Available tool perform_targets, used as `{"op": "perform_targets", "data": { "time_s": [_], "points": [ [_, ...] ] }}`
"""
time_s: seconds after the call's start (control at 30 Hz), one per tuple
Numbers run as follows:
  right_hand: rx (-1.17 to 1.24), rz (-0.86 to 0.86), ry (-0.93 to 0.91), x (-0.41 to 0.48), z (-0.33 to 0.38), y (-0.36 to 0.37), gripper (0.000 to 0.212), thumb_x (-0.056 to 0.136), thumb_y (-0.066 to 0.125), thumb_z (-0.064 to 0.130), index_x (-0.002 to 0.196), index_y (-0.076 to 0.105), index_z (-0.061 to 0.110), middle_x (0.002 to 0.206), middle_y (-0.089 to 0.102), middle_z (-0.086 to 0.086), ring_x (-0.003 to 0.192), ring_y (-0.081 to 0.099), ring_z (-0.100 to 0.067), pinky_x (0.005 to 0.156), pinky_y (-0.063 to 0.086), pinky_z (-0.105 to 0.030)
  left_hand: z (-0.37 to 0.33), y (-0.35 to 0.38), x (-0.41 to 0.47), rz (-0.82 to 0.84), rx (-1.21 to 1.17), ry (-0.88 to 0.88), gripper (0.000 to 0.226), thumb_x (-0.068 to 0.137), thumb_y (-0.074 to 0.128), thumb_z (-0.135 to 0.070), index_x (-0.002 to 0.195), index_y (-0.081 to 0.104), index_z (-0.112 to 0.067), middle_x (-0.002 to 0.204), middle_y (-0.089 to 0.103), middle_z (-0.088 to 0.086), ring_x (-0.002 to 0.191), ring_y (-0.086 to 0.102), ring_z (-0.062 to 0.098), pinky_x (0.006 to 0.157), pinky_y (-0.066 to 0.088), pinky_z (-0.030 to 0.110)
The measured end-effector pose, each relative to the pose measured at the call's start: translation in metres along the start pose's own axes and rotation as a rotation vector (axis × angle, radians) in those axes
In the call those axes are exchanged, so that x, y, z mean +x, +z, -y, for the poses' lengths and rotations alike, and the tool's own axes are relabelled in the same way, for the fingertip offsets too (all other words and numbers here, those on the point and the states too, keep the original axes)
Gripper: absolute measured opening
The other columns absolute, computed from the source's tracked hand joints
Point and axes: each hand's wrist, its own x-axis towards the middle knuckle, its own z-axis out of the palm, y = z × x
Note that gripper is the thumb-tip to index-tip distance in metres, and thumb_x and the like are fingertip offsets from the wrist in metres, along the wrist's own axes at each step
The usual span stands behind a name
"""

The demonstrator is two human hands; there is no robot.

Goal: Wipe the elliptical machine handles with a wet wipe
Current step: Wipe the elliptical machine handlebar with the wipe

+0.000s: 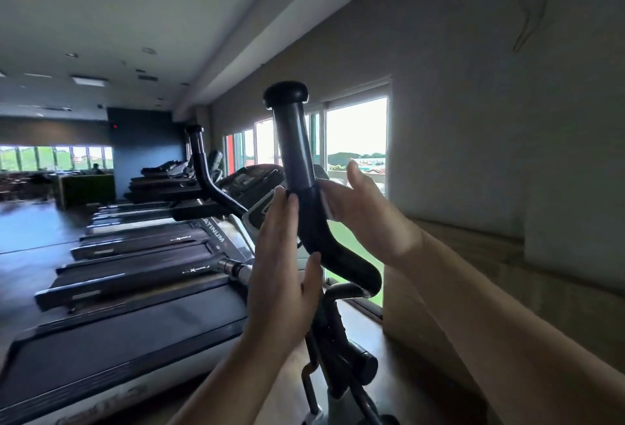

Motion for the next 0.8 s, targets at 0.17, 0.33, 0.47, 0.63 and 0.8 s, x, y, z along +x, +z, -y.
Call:
{"op": "perform_targets", "data": {
  "time_s": [0.17,0.33,0.47,0.63,0.8],
  "points": [
    [0.084,-0.089,0.158,-0.017,-0.016,-0.005,0.096,0.094,0.011,0.074,0.131,0.069,0.008,0.134,0.069,-0.017,0.130,0.063,-0.031,0.123,0.033,-0.046,0.006,0.003,-0.002,0.022,0.133,0.046,0.083,0.095,0.062,-0.009,0.163,0.017,-0.013,0.173,0.005,0.000,0.158,0.017,0.021,0.112,0.046,0.053],
    [0.150,-0.031,0.063,-0.017,-0.015,0.001,0.093,0.102,0.012,0.063,0.144,0.047,-0.012,0.141,0.060,-0.029,0.127,0.060,-0.039,0.114,0.043,-0.036,0.011,0.006,-0.005,0.032,0.151,0.062,0.085,0.096,0.063,-0.012,0.163,0.012,-0.019,0.173,0.002,-0.002,0.158,0.019,0.023,0.108,0.048,0.057],
    [0.130,0.072,0.269,-0.024,-0.021,-0.011,0.072,0.106,0.004,0.056,0.098,0.063,0.016,0.086,0.078,0.013,0.087,0.067,0.002,0.089,0.046,-0.009,0.013,0.007,-0.009,0.060,0.191,0.061,0.091,0.093,0.070,-0.022,0.163,0.013,-0.019,0.173,0.001,-0.002,0.158,0.017,0.021,0.107,0.049,0.056],
    [0.140,0.062,0.277,-0.040,-0.019,-0.001,0.131,0.068,0.043,0.100,0.154,0.040,0.001,0.156,0.052,-0.017,0.143,0.050,-0.033,0.112,0.044,-0.032,0.014,0.012,-0.011,0.033,0.246,0.063,0.094,0.092,0.071,-0.028,0.163,0.012,-0.016,0.173,-0.001,-0.002,0.159,0.014,0.021,0.110,0.047,0.057],
    [0.019,-0.086,0.259,-0.083,-0.045,0.006,0.077,0.090,0.027,0.086,0.150,0.048,0.043,0.151,0.046,0.033,0.134,0.043,0.020,0.119,0.031,-0.021,0.014,0.020,-0.016,0.005,0.322,0.080,0.093,0.094,0.068,-0.032,0.163,0.008,-0.017,0.173,-0.004,-0.003,0.159,0.015,0.023,0.109,0.048,0.056]
  ]
}}
